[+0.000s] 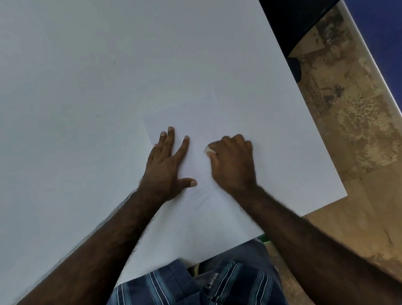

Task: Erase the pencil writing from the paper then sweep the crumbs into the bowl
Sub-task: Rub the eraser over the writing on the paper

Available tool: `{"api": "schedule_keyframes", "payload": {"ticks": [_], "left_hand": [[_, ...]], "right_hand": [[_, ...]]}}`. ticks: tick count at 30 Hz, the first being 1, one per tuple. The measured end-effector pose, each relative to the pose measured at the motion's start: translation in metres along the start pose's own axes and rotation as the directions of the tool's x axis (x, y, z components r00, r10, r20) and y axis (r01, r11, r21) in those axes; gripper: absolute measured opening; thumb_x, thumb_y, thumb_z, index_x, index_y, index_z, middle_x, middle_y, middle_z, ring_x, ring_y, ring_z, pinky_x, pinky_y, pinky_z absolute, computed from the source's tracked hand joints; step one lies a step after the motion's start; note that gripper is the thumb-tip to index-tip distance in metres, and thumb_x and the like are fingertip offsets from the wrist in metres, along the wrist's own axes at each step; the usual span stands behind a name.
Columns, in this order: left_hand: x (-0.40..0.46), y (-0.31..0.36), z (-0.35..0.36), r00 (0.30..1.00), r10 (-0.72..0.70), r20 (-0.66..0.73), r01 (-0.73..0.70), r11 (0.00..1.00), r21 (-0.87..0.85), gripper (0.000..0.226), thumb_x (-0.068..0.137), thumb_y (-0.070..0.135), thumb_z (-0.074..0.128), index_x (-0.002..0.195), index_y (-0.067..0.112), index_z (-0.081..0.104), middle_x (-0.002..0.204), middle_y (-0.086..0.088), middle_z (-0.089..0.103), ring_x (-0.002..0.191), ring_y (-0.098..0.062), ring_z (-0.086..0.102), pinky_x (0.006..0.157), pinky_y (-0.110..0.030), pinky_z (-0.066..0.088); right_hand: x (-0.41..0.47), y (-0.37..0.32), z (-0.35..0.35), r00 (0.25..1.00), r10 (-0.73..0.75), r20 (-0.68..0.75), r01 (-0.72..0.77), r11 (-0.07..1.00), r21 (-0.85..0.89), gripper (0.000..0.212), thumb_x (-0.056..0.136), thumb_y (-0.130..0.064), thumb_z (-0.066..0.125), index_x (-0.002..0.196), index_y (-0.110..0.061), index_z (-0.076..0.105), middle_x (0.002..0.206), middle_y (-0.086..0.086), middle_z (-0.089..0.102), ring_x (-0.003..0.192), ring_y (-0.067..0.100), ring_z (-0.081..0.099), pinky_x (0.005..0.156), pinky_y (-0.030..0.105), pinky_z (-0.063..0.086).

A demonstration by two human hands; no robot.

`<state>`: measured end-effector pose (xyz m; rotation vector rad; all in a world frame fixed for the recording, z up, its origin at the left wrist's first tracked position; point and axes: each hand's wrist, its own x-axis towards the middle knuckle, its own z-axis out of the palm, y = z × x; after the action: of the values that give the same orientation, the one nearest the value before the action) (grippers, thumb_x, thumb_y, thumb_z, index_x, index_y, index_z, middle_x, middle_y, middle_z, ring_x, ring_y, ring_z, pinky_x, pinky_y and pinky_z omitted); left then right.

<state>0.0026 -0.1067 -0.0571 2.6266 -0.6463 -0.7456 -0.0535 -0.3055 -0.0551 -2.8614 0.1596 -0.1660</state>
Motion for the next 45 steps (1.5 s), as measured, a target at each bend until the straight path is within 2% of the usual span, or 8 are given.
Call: {"api": "schedule_keyframes", "payload": {"ticks": [3,8,15,20,27,33,40,45], "left_hand": [[0.000,0.001,-0.001,1.000,-0.009,0.010,0.009,1.000,0.011,0.124,0.075,0.066,0.077,0.163,0.036,-0.006,0.165,-0.002,-0.033,0.154,-0.022,-0.025,0.124,-0.038,-0.006],[0.000,-0.001,0.000,1.000,0.006,-0.004,-0.006,1.000,-0.003,0.120,0.077,0.069,0.073,0.163,0.035,-0.004,0.166,-0.002,-0.031,0.154,-0.021,-0.025,0.124,-0.037,-0.006],[0.000,0.000,-0.001,1.000,-0.004,0.009,0.004,1.000,0.012,0.123,0.076,0.068,0.075,0.162,0.036,-0.007,0.165,-0.002,-0.032,0.154,-0.021,-0.025,0.123,-0.036,-0.006],[0.000,-0.001,-0.002,1.000,0.004,0.006,-0.004,1.000,0.013,0.123,0.076,0.071,0.071,0.162,0.034,-0.008,0.166,-0.001,-0.031,0.154,-0.021,-0.025,0.124,-0.037,-0.004],[-0.002,-0.001,-0.004,1.000,-0.004,0.001,0.004,1.000,-0.002,0.127,0.075,0.068,0.076,0.163,0.031,-0.008,0.166,-0.001,-0.030,0.155,-0.020,-0.023,0.125,-0.037,-0.004],[-0.001,-0.001,-0.002,1.000,0.002,-0.004,-0.002,1.000,0.001,0.124,0.077,0.070,0.072,0.163,0.031,-0.009,0.166,-0.001,-0.030,0.155,-0.021,-0.024,0.127,-0.039,-0.002],[-0.002,-0.001,-0.002,1.000,-0.001,-0.011,0.001,1.000,-0.016,0.128,0.074,0.066,0.078,0.163,0.032,-0.008,0.166,0.000,-0.030,0.155,-0.020,-0.024,0.126,-0.039,-0.002],[-0.001,-0.001,-0.002,1.000,-0.005,0.004,0.005,1.000,-0.004,0.126,0.076,0.069,0.073,0.162,0.032,-0.010,0.166,0.001,-0.032,0.154,-0.020,-0.025,0.126,-0.039,-0.002]], "right_hand": [[0.003,0.000,-0.002,0.993,0.106,-0.044,-0.104,0.994,0.030,0.010,0.095,-0.022,0.062,0.093,-0.023,0.071,0.085,-0.002,0.062,0.085,0.029,0.053,0.074,0.041,0.033],[-0.035,-0.031,-0.001,0.970,-0.191,0.148,0.177,0.979,0.103,0.021,0.097,-0.030,0.056,0.105,-0.024,0.075,0.095,-0.002,0.068,0.093,0.027,0.057,0.082,0.043,0.043],[0.004,-0.011,-0.005,0.991,0.130,-0.024,-0.129,0.991,0.035,0.014,0.095,-0.023,0.059,0.093,-0.022,0.073,0.084,-0.002,0.064,0.086,0.028,0.053,0.074,0.041,0.035],[-0.029,-0.033,-0.002,0.983,-0.144,0.118,0.134,0.987,0.086,0.019,0.097,-0.029,0.061,0.104,-0.020,0.076,0.093,0.000,0.069,0.091,0.026,0.056,0.079,0.041,0.038],[0.014,-0.004,-0.007,0.986,0.152,-0.062,-0.154,0.988,-0.014,0.009,0.095,-0.023,0.064,0.092,-0.023,0.072,0.083,-0.002,0.063,0.086,0.029,0.053,0.074,0.040,0.030],[-0.034,-0.038,-0.001,0.976,-0.191,0.102,0.185,0.981,0.066,0.020,0.100,-0.026,0.056,0.103,-0.020,0.075,0.091,0.001,0.067,0.091,0.028,0.057,0.080,0.043,0.039],[0.015,-0.002,-0.002,0.990,0.115,-0.079,-0.118,0.992,-0.040,0.010,0.096,-0.022,0.062,0.092,-0.022,0.072,0.082,-0.002,0.062,0.084,0.028,0.052,0.074,0.039,0.029],[-0.031,-0.035,0.000,0.978,-0.174,0.117,0.172,0.985,0.029,0.020,0.098,-0.030,0.063,0.106,-0.019,0.077,0.094,0.002,0.071,0.093,0.028,0.060,0.082,0.043,0.042]]}}
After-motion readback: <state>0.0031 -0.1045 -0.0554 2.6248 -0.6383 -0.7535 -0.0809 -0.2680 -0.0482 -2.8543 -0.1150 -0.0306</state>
